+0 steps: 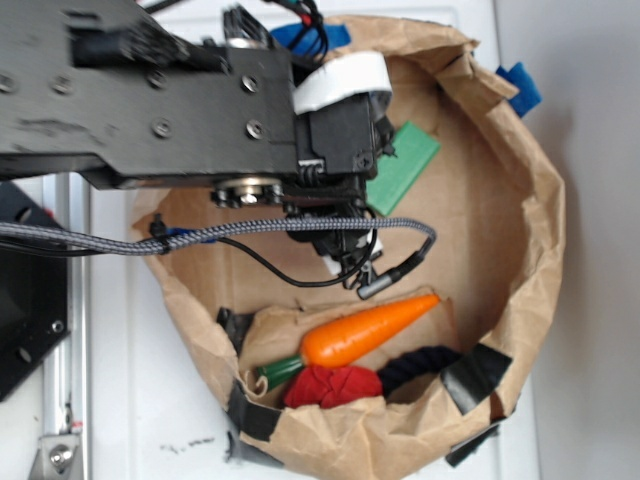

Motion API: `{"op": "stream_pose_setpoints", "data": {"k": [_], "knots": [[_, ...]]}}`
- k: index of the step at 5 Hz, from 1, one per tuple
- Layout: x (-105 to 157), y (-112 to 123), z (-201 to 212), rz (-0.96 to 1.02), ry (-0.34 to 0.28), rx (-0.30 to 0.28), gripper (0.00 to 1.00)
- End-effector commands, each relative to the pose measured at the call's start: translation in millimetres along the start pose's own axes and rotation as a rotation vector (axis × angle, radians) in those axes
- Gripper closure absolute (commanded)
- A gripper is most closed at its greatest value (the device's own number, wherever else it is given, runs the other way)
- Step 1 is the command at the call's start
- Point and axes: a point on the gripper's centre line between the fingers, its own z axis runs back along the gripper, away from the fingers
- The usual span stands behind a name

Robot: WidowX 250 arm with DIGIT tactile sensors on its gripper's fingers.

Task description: Grab the green block.

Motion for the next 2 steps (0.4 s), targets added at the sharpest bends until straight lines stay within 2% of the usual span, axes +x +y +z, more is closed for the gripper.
{"op": "stream_pose_setpoints", "data": {"k": [1,2], "knots": [[42,7,-24,0.009,0.026,-0.044,0.0],[59,14,-33,0.015,-0.011,-0.037,0.0]]}}
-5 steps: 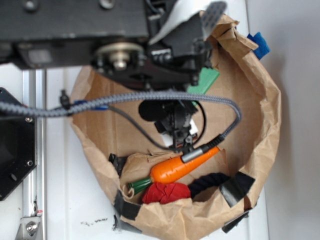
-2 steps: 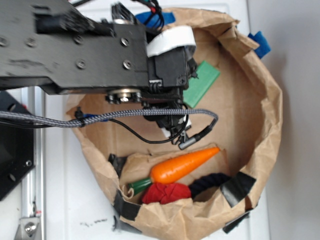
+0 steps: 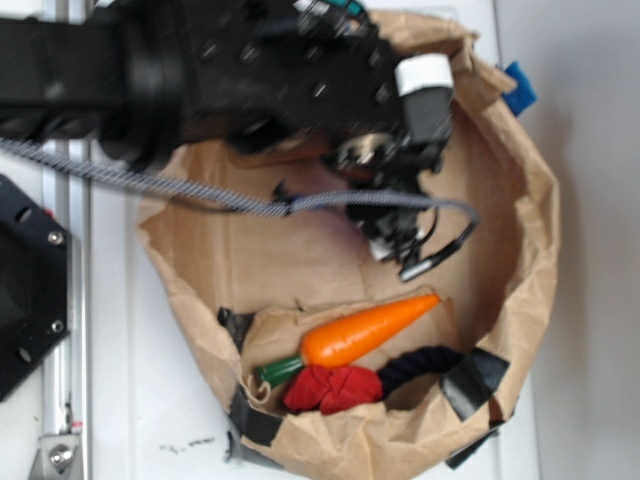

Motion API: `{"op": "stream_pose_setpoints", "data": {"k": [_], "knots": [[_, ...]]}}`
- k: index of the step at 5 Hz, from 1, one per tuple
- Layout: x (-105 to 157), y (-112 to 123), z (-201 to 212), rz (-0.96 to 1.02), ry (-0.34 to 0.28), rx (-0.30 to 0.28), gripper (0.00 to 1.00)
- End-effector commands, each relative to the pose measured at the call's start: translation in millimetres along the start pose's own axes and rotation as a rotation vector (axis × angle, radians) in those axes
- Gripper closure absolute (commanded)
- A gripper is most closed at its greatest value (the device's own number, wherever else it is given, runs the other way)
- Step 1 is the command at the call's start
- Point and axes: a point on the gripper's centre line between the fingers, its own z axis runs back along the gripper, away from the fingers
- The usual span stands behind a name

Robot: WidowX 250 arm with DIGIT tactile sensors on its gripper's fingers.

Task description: Grab the green block.

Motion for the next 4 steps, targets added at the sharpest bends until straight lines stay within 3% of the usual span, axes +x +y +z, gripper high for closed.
{"op": "stream_pose_setpoints", "data": {"k": [1,2,4], "knots": [[36,19,4,0.031,-0.094,-0.004,0.0],[33,20,1,0.132,-0.136,0.025,0.0],[31,14,-25,0.132,-0.096,0.051,0.0]]}}
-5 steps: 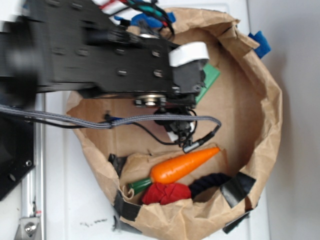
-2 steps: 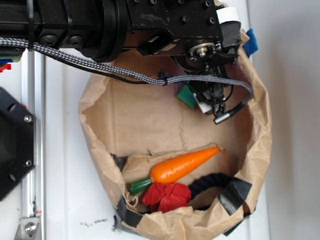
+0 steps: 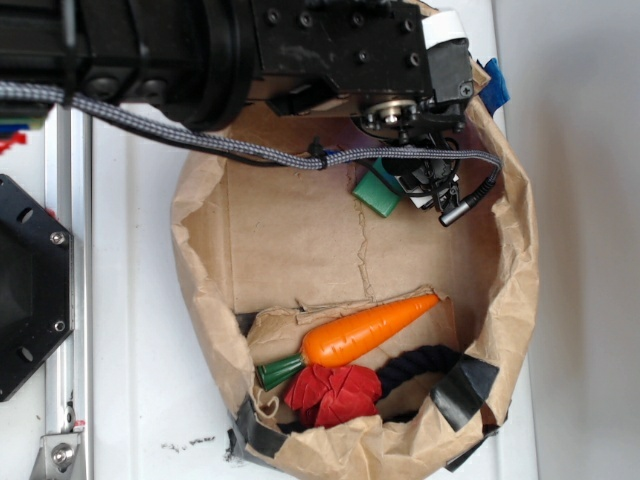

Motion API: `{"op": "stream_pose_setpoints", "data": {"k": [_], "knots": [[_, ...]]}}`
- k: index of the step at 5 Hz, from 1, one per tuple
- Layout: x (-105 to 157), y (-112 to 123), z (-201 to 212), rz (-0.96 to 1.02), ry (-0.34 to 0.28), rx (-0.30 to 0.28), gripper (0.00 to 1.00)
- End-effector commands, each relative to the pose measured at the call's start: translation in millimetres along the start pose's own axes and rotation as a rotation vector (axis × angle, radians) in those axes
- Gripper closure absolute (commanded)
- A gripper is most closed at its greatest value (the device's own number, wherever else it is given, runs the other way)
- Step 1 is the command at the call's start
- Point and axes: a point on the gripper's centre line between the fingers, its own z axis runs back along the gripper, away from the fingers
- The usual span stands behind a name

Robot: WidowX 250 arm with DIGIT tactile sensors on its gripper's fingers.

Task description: Grab the green block.

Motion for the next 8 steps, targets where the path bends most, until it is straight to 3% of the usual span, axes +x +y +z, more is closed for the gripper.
{"op": "stream_pose_setpoints", "data": {"k": [1,2,5,6,7,8], "knots": [[-3,-10,-19,-0.043,0.025,0.01,0.0],[-4,-10,-22,-0.047,0.023,0.002,1.0],[-7,-8,-8,-0.07,0.022,-0.013,1.0],[-12,-9,34,-0.159,0.04,-0.074,1.0],[-21,-32,83,-0.389,0.094,-0.112,1.0],[-35,-59,118,-0.531,0.078,-0.128,1.0]]}}
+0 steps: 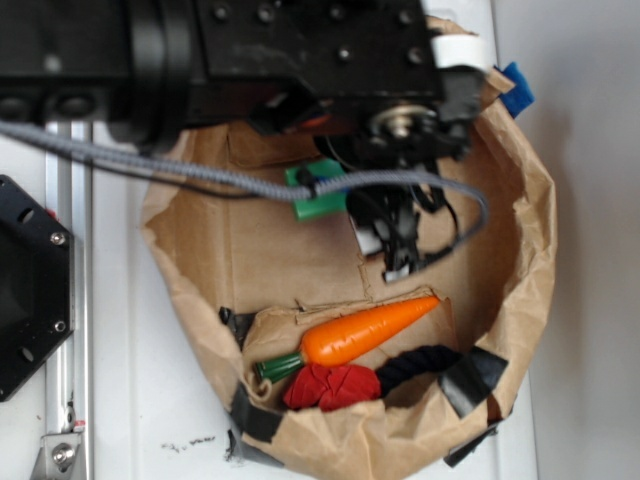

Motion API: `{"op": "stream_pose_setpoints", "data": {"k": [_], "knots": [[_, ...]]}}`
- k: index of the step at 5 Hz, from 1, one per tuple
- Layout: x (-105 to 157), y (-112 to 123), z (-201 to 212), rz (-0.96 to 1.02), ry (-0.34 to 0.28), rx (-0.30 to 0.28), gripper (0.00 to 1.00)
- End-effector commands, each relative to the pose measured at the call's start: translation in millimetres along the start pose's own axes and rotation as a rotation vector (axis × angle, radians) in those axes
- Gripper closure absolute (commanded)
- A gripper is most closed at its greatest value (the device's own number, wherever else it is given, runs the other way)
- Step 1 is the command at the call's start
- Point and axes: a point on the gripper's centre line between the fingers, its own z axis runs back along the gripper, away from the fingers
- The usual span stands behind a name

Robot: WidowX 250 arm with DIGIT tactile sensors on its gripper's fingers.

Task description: Grab the green block.

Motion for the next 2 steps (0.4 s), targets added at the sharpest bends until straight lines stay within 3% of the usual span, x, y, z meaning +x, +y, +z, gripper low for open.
{"op": "stream_pose_setpoints", "data": {"k": [1,2], "knots": [[0.1,-44.6,67.5,-0.248,-0.095,-0.024,1.0],[-2.8,-48.8,69.8,-0.253,-0.105,-0.001,1.0]]}}
